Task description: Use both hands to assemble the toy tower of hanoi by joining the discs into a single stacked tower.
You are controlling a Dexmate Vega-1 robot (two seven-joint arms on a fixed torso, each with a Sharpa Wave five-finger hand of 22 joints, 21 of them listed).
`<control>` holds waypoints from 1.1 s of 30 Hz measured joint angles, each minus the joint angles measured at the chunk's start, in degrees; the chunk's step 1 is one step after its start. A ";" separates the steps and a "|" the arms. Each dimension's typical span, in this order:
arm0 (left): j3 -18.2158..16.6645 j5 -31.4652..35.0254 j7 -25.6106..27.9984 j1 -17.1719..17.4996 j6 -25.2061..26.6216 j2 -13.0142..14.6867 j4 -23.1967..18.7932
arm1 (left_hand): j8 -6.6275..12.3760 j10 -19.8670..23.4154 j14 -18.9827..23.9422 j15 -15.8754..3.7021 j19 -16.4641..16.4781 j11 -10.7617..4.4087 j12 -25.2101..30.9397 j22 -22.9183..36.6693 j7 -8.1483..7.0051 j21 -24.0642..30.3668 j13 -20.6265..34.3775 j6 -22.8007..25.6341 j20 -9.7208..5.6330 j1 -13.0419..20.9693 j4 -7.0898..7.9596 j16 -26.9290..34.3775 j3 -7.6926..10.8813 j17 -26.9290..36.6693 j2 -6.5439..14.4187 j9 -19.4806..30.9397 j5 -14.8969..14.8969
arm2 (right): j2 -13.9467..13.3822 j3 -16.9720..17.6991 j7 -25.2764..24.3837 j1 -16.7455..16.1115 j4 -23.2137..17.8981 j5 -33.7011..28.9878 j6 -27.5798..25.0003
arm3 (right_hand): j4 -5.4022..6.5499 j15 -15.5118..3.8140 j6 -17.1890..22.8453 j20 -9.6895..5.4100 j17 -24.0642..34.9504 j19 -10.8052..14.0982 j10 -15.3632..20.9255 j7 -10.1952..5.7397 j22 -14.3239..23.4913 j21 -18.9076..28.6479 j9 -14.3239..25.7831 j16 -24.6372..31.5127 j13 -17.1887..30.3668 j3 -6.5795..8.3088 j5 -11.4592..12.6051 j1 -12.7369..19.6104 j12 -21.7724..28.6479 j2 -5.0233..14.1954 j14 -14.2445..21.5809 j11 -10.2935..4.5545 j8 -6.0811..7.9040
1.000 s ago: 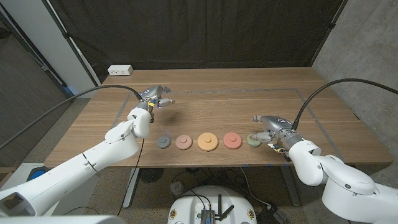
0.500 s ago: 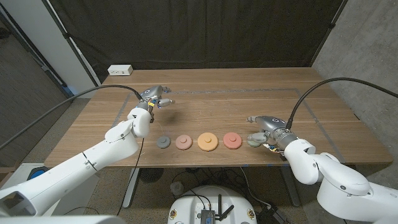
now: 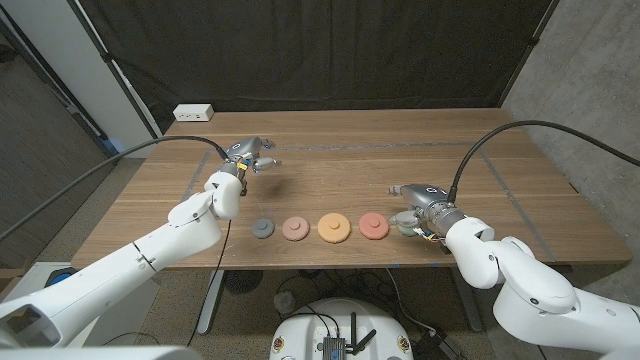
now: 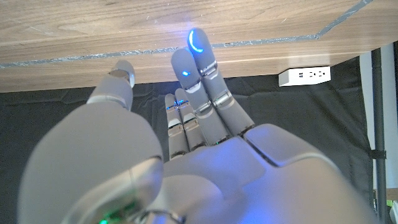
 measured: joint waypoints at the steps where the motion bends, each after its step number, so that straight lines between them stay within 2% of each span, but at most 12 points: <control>1: 0.00 -0.01 -0.02 0.00 -0.04 0.00 0.00 | 0.00 0.00 0.00 0.00 0.00 0.00 0.00 0.00 0.00 0.00 0.00 0.00 0.00 0.00 0.00 0.00 0.00 0.01 0.00 0.04 0.00 | 0.18 -0.14 0.00 0.19 0.11 0.00 0.00 | 0.00 0.00 -0.17 0.00 -0.06 0.00 -0.34 0.17 -0.12 0.07 0.00 0.00 0.00 0.00 0.00 0.00 0.00 0.00 0.00 -0.08 0.00; 4: 0.00 -0.09 -0.12 0.00 -0.20 0.00 0.00 | 0.00 0.00 0.00 0.00 0.00 0.00 0.00 -0.27 0.00 0.00 0.00 0.00 0.00 0.00 0.00 0.00 0.00 -0.05 0.00 0.28 0.00 | 0.97 -0.74 0.00 0.92 0.57 0.00 0.00 | 0.00 0.41 -1.04 0.21 -0.46 -0.21 -0.62 -0.04 -0.22 0.07 0.00 0.00 0.00 0.00 0.00 0.00 0.00 0.00 -0.40 0.01 -0.45; 5: -0.14 -0.13 -0.15 -0.10 -0.23 0.02 0.32 | 0.00 0.00 0.00 0.00 0.00 0.00 0.00 -0.27 0.00 0.00 0.00 0.00 0.00 0.00 0.00 0.00 0.00 -0.04 0.00 0.29 0.00 | 1.25 -0.93 4.17 1.18 0.75 -3.62 1.25 | 0.00 0.41 -1.11 0.22 -0.53 -0.23 -0.61 -0.11 -0.38 0.07 0.00 0.00 0.00 0.00 0.00 0.00 0.00 0.00 -0.40 0.01 -0.46; 14: -0.85 -0.62 -0.17 0.42 -0.46 0.54 0.38 | 0.00 0.24 0.00 0.00 -0.12 -0.24 0.00 -0.61 -0.29 0.33 0.28 0.29 -0.13 -0.26 0.00 0.33 0.00 -0.04 0.26 0.28 0.00 | 3.02 -1.37 10.08 2.51 1.95 -8.23 4.38 | 0.23 0.43 -1.09 0.32 -1.59 -1.15 -1.44 -0.13 -0.93 1.12 0.36 0.00 -0.25 -0.57 0.00 -0.01 0.00 -0.01 -1.09 0.02 -0.18; 17: -1.13 -0.84 -0.15 0.80 -0.50 0.81 0.32 | 0.00 0.41 0.00 0.00 -0.12 -0.07 -0.22 -0.80 -0.06 0.56 0.27 0.52 -0.13 -0.26 0.25 0.33 -0.25 -0.04 0.26 0.28 0.00 | 3.62 -1.37 10.87 2.83 2.31 -8.46 4.78 | 0.08 0.71 -2.47 0.51 -2.04 -1.74 -1.95 -0.10 -1.17 1.34 0.63 0.16 -0.25 -0.87 -0.44 -0.46 0.00 -0.46 -1.54 0.09 -0.18; 19: -1.31 -0.95 -0.09 0.99 -0.51 0.91 0.25 | 0.00 0.54 0.00 0.00 -0.12 0.07 -0.23 -0.80 0.02 0.70 0.27 0.60 -0.13 -0.26 0.24 0.42 -0.24 -0.04 0.25 0.28 0.00 | 3.95 -1.33 13.87 2.96 2.47 -10.57 6.53 | 0.22 0.71 -3.15 0.51 -2.33 -1.74 -2.27 -0.12 -1.23 1.34 0.67 0.44 -0.25 -1.02 -0.44 -0.46 0.00 -0.46 -1.54 0.23 -0.18; 21: -1.40 -1.11 0.04 1.12 -0.56 0.98 0.16 | 0.00 0.54 0.00 0.00 -0.12 0.08 -0.23 -0.79 0.02 0.77 0.27 0.60 -0.13 -0.24 0.24 0.67 -0.24 -0.04 0.24 0.28 0.00 | 4.45 -1.17 14.56 3.04 2.69 -11.04 7.00 | 0.27 0.73 -3.52 0.71 -2.62 -1.94 -2.36 -0.19 -1.23 1.76 0.67 0.44 -0.25 -1.15 -0.44 -0.46 0.00 -0.46 -1.95 0.32 -0.33; 25: -1.76 -1.36 0.30 1.68 -0.61 1.33 -0.14 | 0.00 0.54 -0.31 0.32 -0.12 0.08 -0.23 -1.04 0.02 0.77 0.53 0.60 -0.13 -0.24 0.24 0.67 -0.24 -0.25 0.24 0.28 0.00 | 5.38 -0.67 18.19 3.07 3.09 -13.71 9.36 | 0.17 0.92 -4.09 0.90 -3.02 -2.16 -3.08 0.19 -1.49 1.97 0.67 0.44 -0.52 -1.26 -0.44 -0.46 -0.24 -0.46 -2.14 0.41 -0.45; 30: -2.37 -1.61 0.60 2.61 -0.69 2.00 -0.70 | 0.00 0.53 -0.31 0.32 -0.14 0.08 -0.23 -1.06 0.02 1.19 0.53 0.60 -0.10 -0.46 0.24 0.67 -0.24 -0.31 0.46 0.28 0.00 | 6.61 0.15 19.67 2.67 3.62 -14.91 10.38 | 0.34 0.82 -3.87 0.71 -3.44 -2.76 -3.78 0.94 -1.70 2.19 0.70 0.44 -0.52 -1.43 -0.88 -0.47 -0.24 -0.47 -2.67 0.32 -0.11; 33: -2.54 -1.74 0.74 2.86 -0.82 2.18 -0.87 | 0.00 0.53 -0.31 0.31 -0.43 0.08 -0.23 -1.06 0.02 1.41 0.53 0.60 0.19 -0.46 0.24 0.67 -0.24 -0.31 0.46 0.27 0.00 | 7.37 0.80 21.73 2.22 3.98 -16.61 11.93 | 0.10 1.22 -3.34 0.93 -3.62 -2.98 -4.22 0.91 -1.75 2.26 0.94 0.44 -0.71 -1.67 -0.88 -1.00 -0.24 -1.00 -3.07 0.75 0.04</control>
